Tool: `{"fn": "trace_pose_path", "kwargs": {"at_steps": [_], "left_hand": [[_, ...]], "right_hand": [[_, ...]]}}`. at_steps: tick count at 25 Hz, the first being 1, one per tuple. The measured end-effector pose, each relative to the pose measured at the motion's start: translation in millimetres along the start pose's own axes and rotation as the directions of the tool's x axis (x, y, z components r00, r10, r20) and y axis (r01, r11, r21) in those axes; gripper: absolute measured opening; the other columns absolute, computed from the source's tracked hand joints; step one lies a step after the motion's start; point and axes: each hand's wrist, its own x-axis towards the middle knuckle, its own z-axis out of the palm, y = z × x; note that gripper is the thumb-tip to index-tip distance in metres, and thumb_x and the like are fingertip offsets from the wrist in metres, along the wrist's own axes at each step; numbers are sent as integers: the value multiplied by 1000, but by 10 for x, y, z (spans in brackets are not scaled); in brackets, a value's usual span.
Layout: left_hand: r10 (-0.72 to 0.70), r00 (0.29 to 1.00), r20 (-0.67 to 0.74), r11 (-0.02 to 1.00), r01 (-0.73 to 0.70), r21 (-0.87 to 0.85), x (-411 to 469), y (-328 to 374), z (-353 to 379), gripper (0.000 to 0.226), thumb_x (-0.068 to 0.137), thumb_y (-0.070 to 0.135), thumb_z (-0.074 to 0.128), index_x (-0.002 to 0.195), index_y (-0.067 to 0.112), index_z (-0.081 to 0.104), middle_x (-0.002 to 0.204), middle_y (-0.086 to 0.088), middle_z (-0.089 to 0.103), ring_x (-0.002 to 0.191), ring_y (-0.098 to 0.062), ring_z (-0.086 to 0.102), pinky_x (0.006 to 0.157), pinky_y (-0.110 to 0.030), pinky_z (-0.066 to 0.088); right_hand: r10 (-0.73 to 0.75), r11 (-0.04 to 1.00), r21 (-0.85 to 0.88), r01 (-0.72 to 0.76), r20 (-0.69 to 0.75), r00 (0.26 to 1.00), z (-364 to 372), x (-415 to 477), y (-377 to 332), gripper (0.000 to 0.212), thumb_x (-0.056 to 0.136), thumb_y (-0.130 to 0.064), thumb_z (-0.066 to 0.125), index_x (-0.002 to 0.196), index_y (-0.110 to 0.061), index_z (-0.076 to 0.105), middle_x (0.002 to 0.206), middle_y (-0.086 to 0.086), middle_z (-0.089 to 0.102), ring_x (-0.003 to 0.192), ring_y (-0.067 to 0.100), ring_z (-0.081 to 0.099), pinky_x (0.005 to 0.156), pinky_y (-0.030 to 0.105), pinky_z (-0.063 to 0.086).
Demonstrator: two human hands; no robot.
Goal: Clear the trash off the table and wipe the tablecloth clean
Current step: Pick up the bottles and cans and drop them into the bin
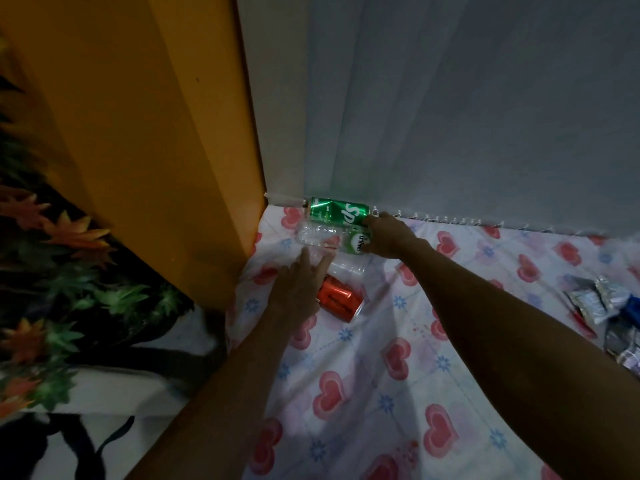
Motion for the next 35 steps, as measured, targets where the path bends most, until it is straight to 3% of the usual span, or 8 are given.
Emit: {"fn": "trace_pose_path", "kwargs": {"at_steps": [4,7,12,16,18,26,31,35], "left_hand": [[2,999,32,999,-4,46,-140,133,-88,74,75,24,75,141,22,41,129,-8,54,109,-29,61,84,-42,52],[-23,999,43,999,21,43,-280,266,-135,77,71,27,80,140,21,47,126,-6,58,107,-31,61,84,-43,51],[-38,999,7,994,37,106,-655,541,-112,59,45,26,93,98,14,72,95,-15,63,68,-33,63,57,-36,54],[-157,987,43,986,154,66,-1001,902,-524,55,80,38,73,128,18,55,127,-14,51,105,-33,59,88,-45,51],[-219,973,76,976,217,22,-1225,1104,-699,57,85,42,69,134,20,49,130,-13,47,113,-33,55,94,-45,47],[-379,918,116,924,383,-16,-2626,2084,-995,67,81,55,72,131,16,51,128,-15,52,115,-37,60,94,-45,50],[-432,845,316,877,475,-72,-3433,2350,-815,62,78,60,69,118,12,63,102,-8,71,87,-25,71,75,-34,54],[-471,757,453,823,562,-85,-3854,2426,-367,71,77,57,74,127,9,59,122,-14,65,95,-28,69,82,-36,57]], "right_hand": [[52,998,33,-49,-74,996,-41,-349,153,67,86,-48,64,139,-12,44,129,26,58,124,43,51,98,48,47],[93,994,65,-86,-110,990,-143,-704,236,70,86,-56,64,133,-8,45,119,18,66,107,38,62,88,47,55],[198,970,180,-164,-192,961,-165,-1391,431,71,87,-54,64,135,-7,41,117,15,62,97,31,65,77,42,58],[243,939,293,-179,-200,949,-128,-2075,617,70,86,-51,66,137,-11,38,115,13,62,88,26,66,71,37,58],[220,939,310,-153,-195,956,-81,-2454,669,73,87,-50,67,141,-10,36,115,12,64,86,24,67,67,34,57],[48,964,267,9,-207,977,286,-4275,804,63,83,-54,66,124,-12,43,114,14,62,92,30,65,71,41,57],[-47,966,251,68,-90,995,657,-5024,888,57,84,-48,68,119,-9,47,110,14,64,88,28,64,71,40,56],[-76,946,319,52,64,995,1175,-5248,952,53,85,-44,69,117,-9,47,111,16,64,88,29,63,72,42,55]]}}
